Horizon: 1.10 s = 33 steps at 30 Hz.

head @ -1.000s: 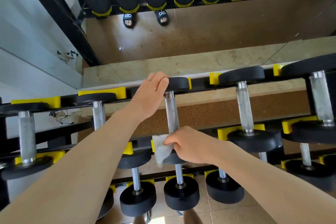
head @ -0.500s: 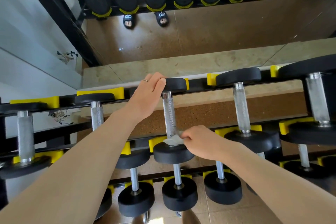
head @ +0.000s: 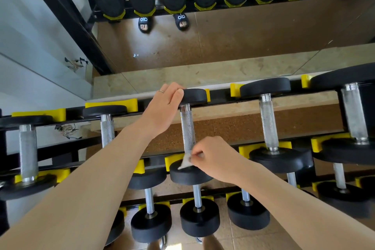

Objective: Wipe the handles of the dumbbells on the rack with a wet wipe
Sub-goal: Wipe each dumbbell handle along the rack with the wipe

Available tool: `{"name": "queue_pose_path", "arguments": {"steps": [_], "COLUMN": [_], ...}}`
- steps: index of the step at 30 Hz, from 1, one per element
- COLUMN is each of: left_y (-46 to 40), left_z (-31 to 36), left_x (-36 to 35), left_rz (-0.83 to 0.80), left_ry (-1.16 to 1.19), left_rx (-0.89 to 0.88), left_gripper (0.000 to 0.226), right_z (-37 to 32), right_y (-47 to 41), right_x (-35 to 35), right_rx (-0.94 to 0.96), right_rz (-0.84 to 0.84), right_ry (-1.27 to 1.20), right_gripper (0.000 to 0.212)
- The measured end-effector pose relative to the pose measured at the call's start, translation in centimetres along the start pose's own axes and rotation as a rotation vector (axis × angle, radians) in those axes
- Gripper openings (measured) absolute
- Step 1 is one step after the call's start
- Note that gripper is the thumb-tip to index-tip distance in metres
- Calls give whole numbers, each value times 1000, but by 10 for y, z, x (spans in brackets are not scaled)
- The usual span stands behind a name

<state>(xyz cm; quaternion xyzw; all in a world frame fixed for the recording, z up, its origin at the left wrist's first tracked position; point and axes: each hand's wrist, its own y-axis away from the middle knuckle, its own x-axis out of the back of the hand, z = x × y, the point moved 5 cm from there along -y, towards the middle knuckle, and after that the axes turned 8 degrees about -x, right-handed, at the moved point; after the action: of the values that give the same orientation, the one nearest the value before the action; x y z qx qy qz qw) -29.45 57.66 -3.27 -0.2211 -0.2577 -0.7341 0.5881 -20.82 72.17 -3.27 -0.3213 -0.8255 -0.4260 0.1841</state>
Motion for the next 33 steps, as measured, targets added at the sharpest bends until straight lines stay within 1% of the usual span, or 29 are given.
{"name": "queue_pose_path", "arguments": {"steps": [2,4,6,8,11,12,13,14,15,16,17,18,20,21,23,26,29,30,31,33], "left_y": [0,1,0,0,1,1,1,1,0,1,1,1,0,0,0,0,-1,-1,-2,-1], "left_z": [1,1,1,0,-1,-1,0,-1,-1,-1,-1,-1,-1,-1,-3,-3,-3,-4,-4,-2], "left_x": [1,1,1,1,1,0,0,0,0,0,0,0,1,1,1,0,2,2,2,3], "left_rz": [1,1,-5,-8,-14,-12,-6,0,1,-3,-8,-12,-10,-7,-4,-18,-25,-29,-35,-48], "left_ry": [4,23,27,14,17,24,35,43,44,40,36,33,36,42,53,32,44,51,50,33], "left_rx": [5,21,31,32,41,42,42,40,39,38,36,31,24,22,21,-1,-10,-10,-11,-19], "left_gripper": [25,26,26,26,26,26,26,26,27,28,28,28,28,27,26,25,24,24,24,26], "right_z": [-16,-19,-12,-6,7,14,20,26,33,36,34,28,14,10,6,2,-11,-17,-23,-25], "right_y": [-3,-8,-9,-8,-7,-8,-11,-14,-19,-24,-30,-39,-52,-52,-39,-10,3,0,-5,-12], "right_x": [2,-5,-13,-10,13,25,39,52,60,61,54,42,18,12,8,5,14,15,11,-3], "right_rx": [112,167,169,171,100,57,7,-56,-144,-241,-322,-371,-405,-413,-372,-223,-10,64,119,156], "right_rz": [-2,-60,-128,-172,-249,-224,-141,5,172,299,351,354,374,421,521,540,631,591,486,190], "right_ry": [-37,49,133,146,137,108,48,-56,-204,-373,-526,-654,-804,-789,-609,-386,-253,-190,-119,78], "right_gripper": [25,27,31,32,24,21,20,22,25,27,27,26,26,27,28,25,18,19,23,28]}}
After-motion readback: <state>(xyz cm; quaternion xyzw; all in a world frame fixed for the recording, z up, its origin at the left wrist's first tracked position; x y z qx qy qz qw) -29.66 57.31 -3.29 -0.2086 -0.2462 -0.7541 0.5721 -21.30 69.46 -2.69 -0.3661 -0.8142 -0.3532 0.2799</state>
